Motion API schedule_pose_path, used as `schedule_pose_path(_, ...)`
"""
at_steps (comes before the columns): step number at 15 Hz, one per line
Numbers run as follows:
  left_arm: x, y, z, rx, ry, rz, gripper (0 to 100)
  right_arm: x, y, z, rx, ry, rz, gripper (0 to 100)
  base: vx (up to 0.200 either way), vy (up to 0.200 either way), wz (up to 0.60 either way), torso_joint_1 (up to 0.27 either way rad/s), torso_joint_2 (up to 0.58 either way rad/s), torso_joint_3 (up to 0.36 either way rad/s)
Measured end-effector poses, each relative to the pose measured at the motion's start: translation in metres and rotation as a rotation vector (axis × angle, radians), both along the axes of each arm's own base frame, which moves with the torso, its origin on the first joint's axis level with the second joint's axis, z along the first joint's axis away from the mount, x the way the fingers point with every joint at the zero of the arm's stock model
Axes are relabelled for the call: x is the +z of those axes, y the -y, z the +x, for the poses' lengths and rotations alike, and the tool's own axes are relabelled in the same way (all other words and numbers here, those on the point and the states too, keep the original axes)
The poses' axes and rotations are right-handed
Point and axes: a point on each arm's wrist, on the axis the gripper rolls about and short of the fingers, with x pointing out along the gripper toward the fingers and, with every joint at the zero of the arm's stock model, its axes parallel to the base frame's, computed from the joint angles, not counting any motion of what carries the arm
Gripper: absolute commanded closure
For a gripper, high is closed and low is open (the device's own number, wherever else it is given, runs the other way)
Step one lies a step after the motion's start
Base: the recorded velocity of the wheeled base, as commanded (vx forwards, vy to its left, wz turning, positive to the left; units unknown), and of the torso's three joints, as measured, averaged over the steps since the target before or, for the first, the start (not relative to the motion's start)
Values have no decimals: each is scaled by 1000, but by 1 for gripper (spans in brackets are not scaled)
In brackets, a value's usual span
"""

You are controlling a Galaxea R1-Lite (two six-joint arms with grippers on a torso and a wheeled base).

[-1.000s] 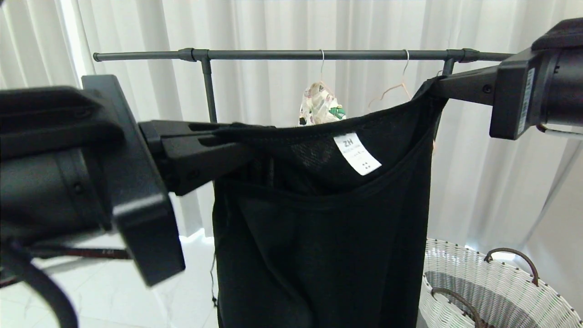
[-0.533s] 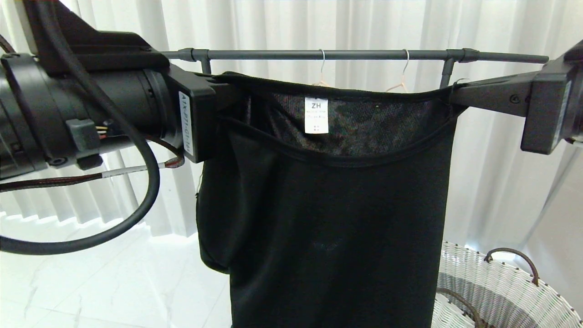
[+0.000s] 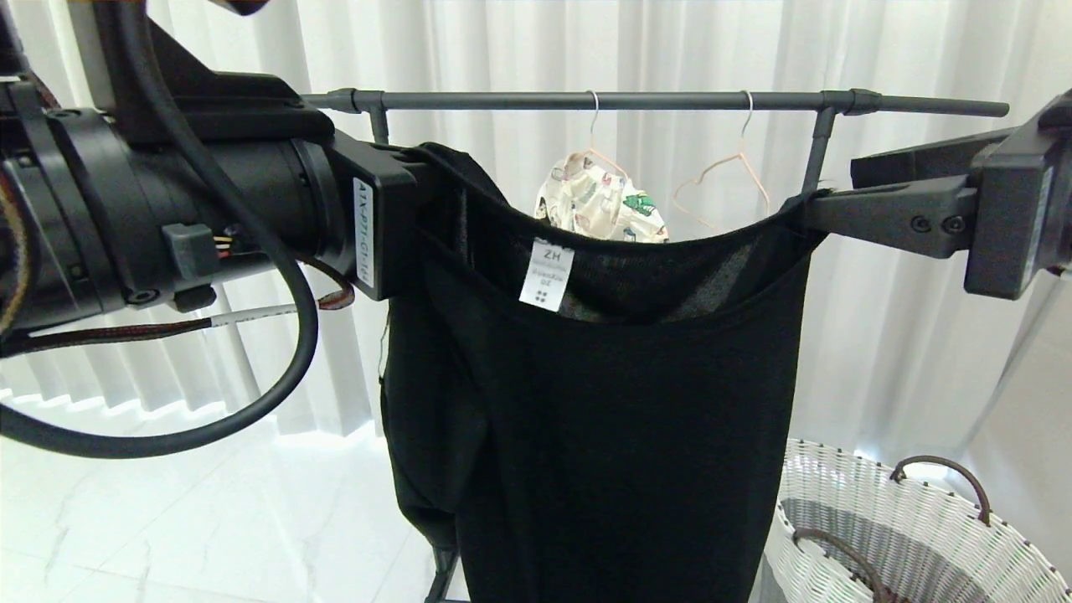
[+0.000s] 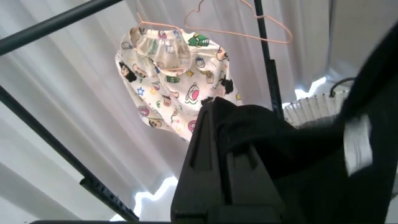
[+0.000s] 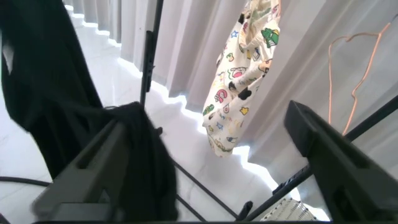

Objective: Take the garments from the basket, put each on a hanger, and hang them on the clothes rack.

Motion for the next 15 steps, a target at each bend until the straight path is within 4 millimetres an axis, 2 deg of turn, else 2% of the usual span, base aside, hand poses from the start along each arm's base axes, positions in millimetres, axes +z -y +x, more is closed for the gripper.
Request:
schedule_pose_path(6, -3, -18, 24, 256, -2, 21, 100, -4, 11, -8, 6, 1, -2, 0, 0, 0, 0, 0, 0, 0)
schedule_pose_path(11, -8, -34, 46, 392, -19, 38, 100, -3, 20, -16, 8, 12, 10, 0, 0, 0, 0, 0, 0, 0)
schedule_pose_path(14, -15, -41, 50, 437, -38, 55, 100, -8, 26, -12, -51, -10, -29, 0, 0, 0, 0, 0, 0, 0)
schedule_pose_path(15, -18, -44, 50, 448, -45, 60, 100, -17, 33, -8, -140, -58, -109, 0, 0, 0, 0, 0, 0, 0)
